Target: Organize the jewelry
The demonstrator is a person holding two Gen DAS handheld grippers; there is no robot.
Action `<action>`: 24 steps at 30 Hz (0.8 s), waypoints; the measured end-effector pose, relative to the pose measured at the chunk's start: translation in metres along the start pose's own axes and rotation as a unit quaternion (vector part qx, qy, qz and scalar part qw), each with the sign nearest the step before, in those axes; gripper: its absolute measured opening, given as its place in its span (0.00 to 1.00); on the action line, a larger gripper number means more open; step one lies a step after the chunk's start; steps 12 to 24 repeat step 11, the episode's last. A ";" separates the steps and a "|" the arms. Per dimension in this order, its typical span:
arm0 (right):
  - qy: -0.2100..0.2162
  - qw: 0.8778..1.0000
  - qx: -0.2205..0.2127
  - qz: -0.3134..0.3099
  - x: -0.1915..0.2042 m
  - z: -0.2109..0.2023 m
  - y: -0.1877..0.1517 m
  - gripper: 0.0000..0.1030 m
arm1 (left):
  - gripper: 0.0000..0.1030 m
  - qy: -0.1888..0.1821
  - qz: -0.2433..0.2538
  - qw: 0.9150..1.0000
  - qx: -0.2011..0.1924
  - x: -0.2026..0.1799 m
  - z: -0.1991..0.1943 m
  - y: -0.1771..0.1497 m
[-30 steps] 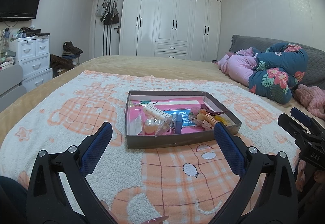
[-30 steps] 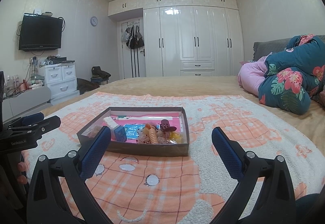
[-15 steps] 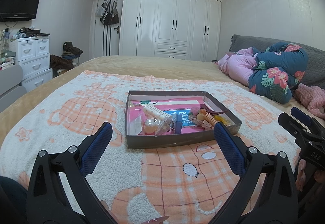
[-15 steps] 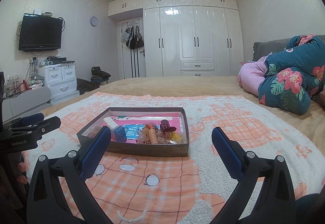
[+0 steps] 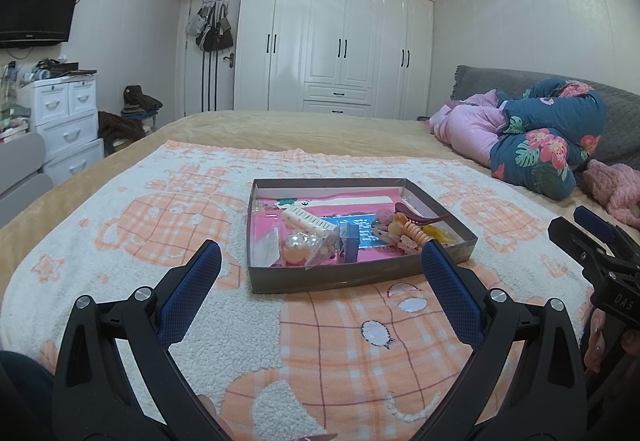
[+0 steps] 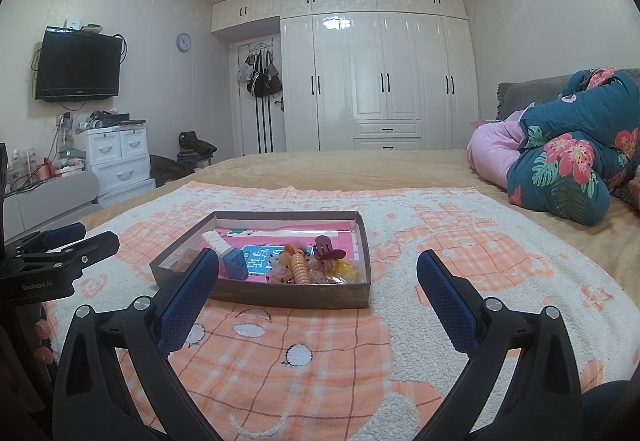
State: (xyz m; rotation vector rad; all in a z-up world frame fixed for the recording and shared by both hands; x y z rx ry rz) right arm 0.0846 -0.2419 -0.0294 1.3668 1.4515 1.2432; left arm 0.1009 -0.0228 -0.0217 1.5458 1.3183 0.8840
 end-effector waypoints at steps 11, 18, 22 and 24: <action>-0.129 0.987 0.059 0.080 -0.089 0.051 0.020 0.94 | 0.89 0.101 -0.050 0.988 0.104 0.077 0.059 0.003; -0.129 0.987 0.059 0.080 -0.089 0.051 0.020 0.94 | 0.89 0.101 -0.050 0.988 0.104 0.077 0.059 0.003; -0.129 0.987 0.059 0.080 -0.089 0.051 0.020 0.94 | 0.89 0.101 -0.050 0.988 0.104 0.077 0.059 0.003; -0.129 0.987 0.059 0.080 -0.089 0.051 0.020 0.94 | 0.89 0.101 -0.050 0.988 0.104 0.077 0.059 0.003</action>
Point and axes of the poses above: each gripper's, at about its wrist camera, not at the fingertips, and z roughly the way its jaws point, x to its left, y to its top, the point moved 6 cm from there along z, roughly the way its jaws point, and after that the axes turned 2 degrees about z, right-handed, at the moved point
